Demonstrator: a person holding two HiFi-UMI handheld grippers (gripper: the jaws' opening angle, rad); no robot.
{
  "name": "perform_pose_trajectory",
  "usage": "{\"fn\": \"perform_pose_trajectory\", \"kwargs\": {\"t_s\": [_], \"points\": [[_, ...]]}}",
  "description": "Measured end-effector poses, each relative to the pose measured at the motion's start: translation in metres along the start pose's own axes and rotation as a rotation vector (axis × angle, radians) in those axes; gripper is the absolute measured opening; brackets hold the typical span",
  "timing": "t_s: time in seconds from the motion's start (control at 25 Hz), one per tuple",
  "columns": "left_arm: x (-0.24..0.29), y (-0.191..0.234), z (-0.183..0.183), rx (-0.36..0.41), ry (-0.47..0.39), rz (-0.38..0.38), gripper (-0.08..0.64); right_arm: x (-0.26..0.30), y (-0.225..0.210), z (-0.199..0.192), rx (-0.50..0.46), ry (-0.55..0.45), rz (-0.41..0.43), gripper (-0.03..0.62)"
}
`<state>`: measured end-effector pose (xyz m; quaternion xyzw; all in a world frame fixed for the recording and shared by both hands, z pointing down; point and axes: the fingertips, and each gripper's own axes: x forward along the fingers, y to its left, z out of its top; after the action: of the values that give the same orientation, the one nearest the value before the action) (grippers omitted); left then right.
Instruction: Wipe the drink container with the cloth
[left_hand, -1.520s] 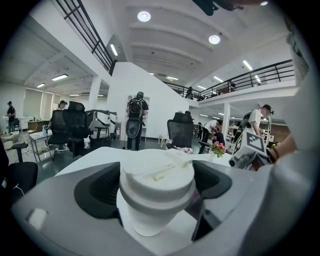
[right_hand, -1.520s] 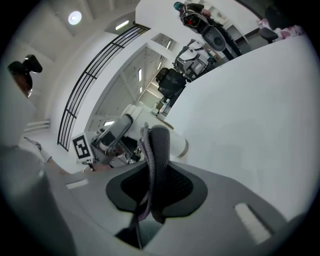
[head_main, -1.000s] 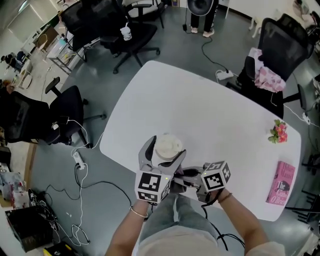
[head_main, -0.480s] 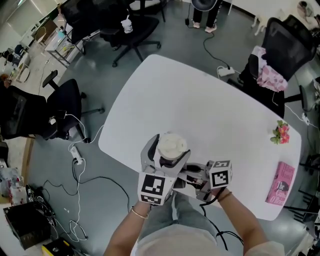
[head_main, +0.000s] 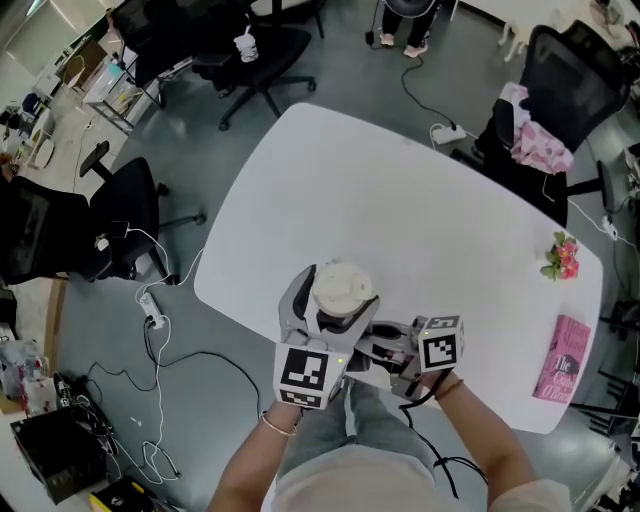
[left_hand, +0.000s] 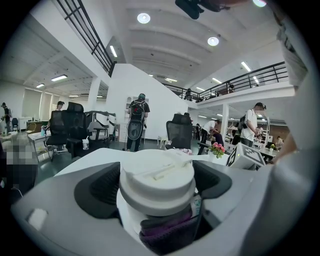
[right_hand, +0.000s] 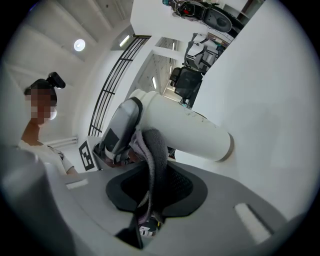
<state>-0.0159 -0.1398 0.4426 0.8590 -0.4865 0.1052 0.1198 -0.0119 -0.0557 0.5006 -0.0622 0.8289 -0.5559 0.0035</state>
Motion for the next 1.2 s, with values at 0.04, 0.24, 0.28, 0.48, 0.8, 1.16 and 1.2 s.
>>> {"fn": "perform_pose_trajectory", "kwargs": {"t_s": [0.04,0.24,0.28,0.48,0.8,1.16,1.2], "points": [[0.0,0.0,0.0,0.0,-0.001,0.0,0.451,0.0,-0.001,0.0,0.005,-0.004,0.0,0.072],[0.0,-0.001,0.0,0.001,-0.004,0.001,0.451,0.0,-0.005,0.0,0.007,-0.018,-0.032,0.072],[0.0,-0.001,0.0,0.0,-0.004,0.001,0.451,0.0,-0.006,0.0,0.005,-0.017,-0.044,0.072],[0.001,-0.001,0.0,0.001,-0.007,0.0,0.451,0.0,-0.012,-0.003,0.01,0.004,-0.099,0.072],[-0.001,0.0,0.001,0.002,-0.01,0.0,0.451,0.001,-0.018,-0.007,0.07,0.005,-0.12,0.072],[0.0,-0.001,0.0,0.003,-0.016,-0.001,0.451,0.001,-0.03,-0.013,0.123,0.004,-0.148,0.072],[0.0,-0.001,0.0,0.003,-0.017,-0.001,0.451,0.002,-0.031,-0.014,0.127,0.007,-0.154,0.072]]}}
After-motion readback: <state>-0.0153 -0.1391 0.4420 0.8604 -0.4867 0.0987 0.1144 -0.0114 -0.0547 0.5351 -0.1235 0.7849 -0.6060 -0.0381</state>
